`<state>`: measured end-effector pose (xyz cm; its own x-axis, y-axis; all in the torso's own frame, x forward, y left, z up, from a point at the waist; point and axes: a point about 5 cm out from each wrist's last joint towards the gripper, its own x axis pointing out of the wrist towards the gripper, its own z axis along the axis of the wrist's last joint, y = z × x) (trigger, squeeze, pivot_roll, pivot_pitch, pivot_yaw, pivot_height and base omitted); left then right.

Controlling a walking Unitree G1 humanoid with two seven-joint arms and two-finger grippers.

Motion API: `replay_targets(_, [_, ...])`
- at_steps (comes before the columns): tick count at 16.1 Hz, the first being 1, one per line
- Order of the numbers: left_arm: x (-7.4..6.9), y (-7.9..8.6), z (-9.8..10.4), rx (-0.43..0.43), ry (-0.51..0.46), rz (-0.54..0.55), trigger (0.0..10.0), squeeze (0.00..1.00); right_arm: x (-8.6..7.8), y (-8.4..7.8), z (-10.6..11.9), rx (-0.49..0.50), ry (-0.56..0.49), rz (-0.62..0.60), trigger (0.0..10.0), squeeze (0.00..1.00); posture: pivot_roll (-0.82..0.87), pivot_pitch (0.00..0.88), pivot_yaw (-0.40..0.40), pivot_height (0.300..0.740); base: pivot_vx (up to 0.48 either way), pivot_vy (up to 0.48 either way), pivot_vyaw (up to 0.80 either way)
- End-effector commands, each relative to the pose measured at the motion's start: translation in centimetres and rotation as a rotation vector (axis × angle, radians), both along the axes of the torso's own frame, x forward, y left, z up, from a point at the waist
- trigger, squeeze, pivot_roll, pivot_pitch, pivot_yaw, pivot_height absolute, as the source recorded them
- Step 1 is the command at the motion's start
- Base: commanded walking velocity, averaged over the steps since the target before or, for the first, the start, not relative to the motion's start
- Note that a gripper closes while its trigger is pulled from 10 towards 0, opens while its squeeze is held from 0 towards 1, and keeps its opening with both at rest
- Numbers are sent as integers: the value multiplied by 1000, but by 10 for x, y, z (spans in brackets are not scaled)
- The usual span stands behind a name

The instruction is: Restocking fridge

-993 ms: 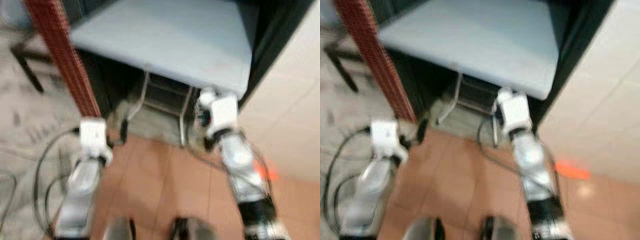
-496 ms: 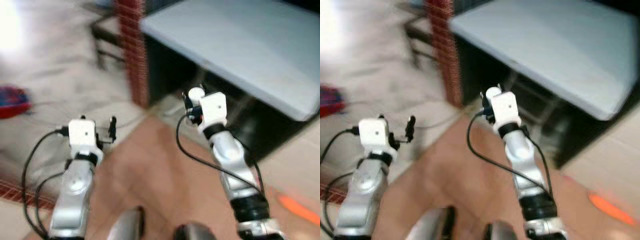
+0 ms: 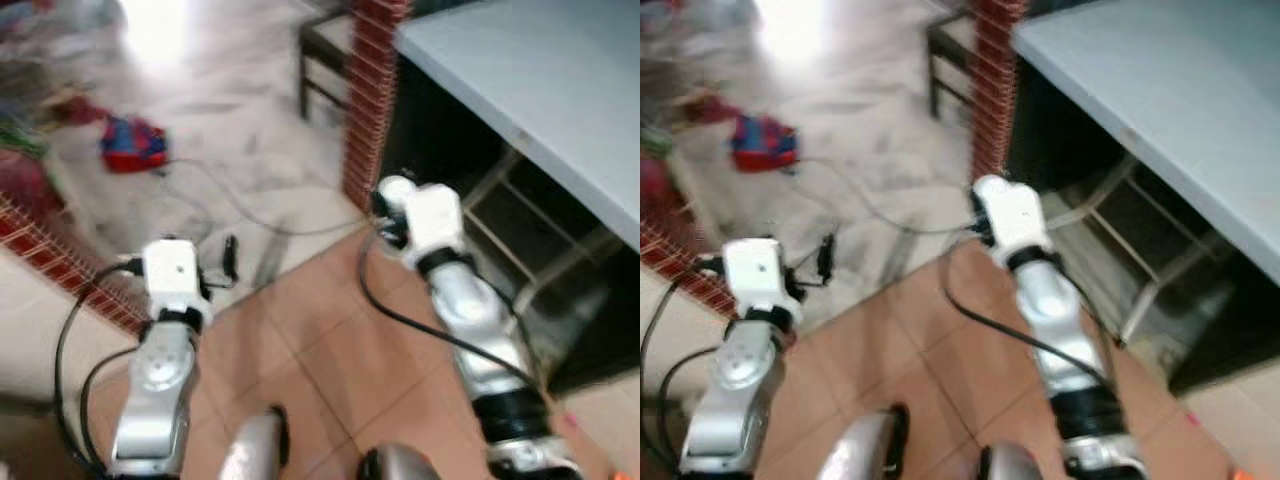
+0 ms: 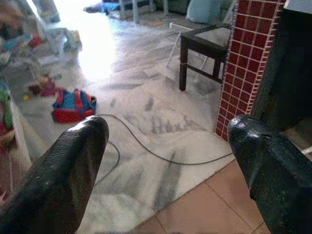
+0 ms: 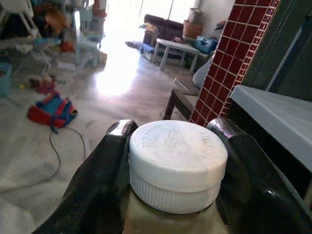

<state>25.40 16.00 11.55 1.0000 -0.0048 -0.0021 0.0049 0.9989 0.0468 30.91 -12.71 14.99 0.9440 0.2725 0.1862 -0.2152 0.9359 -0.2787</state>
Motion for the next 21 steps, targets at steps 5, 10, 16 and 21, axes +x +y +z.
replay_targets(5, [-1, 10, 2, 3, -5, 24, 10000, 0, -1, 13, 9, 23, -37, 45, 10000, 0, 62, 128, -6, 740, 0, 0, 800])
replay_targets(10, [-3, 13, 3, 0, -7, 44, 10000, 0, 0, 9, 9, 20, -36, 40, 10000, 0, 59, 126, -11, 740, 0, 0, 800])
replay_targets(16, [-10, 15, 0, -14, 9, 60, 10000, 0, -9, 10, -2, 34, -1, 23, 10000, 0, 59, 128, -10, 740, 0, 0, 800])
replay_targets(21, [-9, 13, 1, -9, 4, 46, 10000, 0, 0, -16, -22, 88, 147, -119, 10000, 0, 61, 133, -12, 740, 0, 0, 0])
